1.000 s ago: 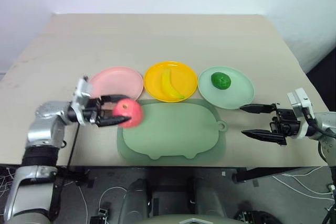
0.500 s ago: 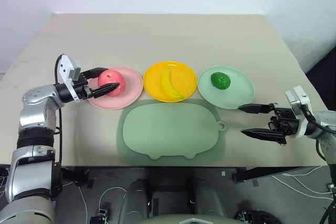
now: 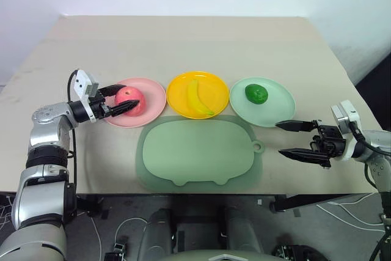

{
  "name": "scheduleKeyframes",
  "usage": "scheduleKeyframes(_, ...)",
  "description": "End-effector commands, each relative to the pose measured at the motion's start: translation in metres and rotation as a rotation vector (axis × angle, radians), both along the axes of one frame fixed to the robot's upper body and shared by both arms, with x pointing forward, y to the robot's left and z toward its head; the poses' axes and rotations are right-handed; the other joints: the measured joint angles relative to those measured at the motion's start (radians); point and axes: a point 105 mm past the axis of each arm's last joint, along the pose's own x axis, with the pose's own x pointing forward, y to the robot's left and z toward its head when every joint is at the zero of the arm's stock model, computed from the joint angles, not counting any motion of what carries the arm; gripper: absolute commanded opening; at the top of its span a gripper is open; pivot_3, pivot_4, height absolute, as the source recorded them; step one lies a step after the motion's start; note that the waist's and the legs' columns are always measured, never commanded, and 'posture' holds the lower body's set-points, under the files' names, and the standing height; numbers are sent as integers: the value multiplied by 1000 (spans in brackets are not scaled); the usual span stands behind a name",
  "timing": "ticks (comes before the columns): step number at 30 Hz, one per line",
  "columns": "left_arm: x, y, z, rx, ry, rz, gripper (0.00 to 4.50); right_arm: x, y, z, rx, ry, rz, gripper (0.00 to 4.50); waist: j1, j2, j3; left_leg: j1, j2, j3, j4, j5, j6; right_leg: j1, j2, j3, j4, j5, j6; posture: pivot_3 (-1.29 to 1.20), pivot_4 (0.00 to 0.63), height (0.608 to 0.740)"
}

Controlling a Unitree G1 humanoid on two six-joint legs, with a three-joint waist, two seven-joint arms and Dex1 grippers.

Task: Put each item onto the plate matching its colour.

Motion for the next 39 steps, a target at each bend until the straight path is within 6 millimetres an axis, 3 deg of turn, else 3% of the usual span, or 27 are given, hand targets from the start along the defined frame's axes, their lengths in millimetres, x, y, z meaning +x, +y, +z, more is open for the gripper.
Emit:
scheduleKeyframes(1,3,4,15,17,-53,13,3722,-2,2,8,19,-40,6,4500,0,0,0,0,0,0,0,0,0,0,0,0,0,0,0,0,150,684)
scheduleKeyframes(7,4,9,10,37,-51,53,3722,0,2,8,21,-57,-7,4500,0,0,0,0,0,0,0,0,0,0,0,0,0,0,0,0,150,684)
scheduleKeyframes(9,4,10,9,43,-61,59,4423,1,2,9,18,-69,-14,4500,0,0,0,0,0,0,0,0,0,0,0,0,0,0,0,0,150,684)
scheduleKeyframes(10,4,10,10,44,-69,64,4472,1,2,8,17,-73,-16,4500,0,0,0,0,0,0,0,0,0,0,0,0,0,0,0,0,150,684)
scheduleKeyframes(14,3,11,14,22,-82,57,4472,2,3,8,16,-75,-21,4500,0,0,0,0,0,0,0,0,0,0,0,0,0,0,0,0,150,684)
scheduleKeyframes(22,3,11,42,-16,-199,56,4472,3,2,7,15,-72,-23,4500,0,0,0,0,0,0,0,0,0,0,0,0,0,0,0,0,150,684)
scheduleKeyframes(27,-9,7,67,-54,-283,-34,4472,2,1,7,12,-71,-27,4500,0,0,0,0,0,0,0,0,0,0,0,0,0,0,0,0,150,684)
scheduleKeyframes(31,-34,3,78,-76,-297,-178,4472,1,0,8,10,-73,-36,4500,-2,0,0,0,0,0,0,0,0,0,0,0,0,0,0,0,150,684)
scheduleKeyframes(39,-87,28,50,-38,-152,-295,4472,6,-17,11,-45,-167,-107,4500,-3,0,0,1,0,0,0,0,-1,-1,0,0,2,-1,2,0,150,684)
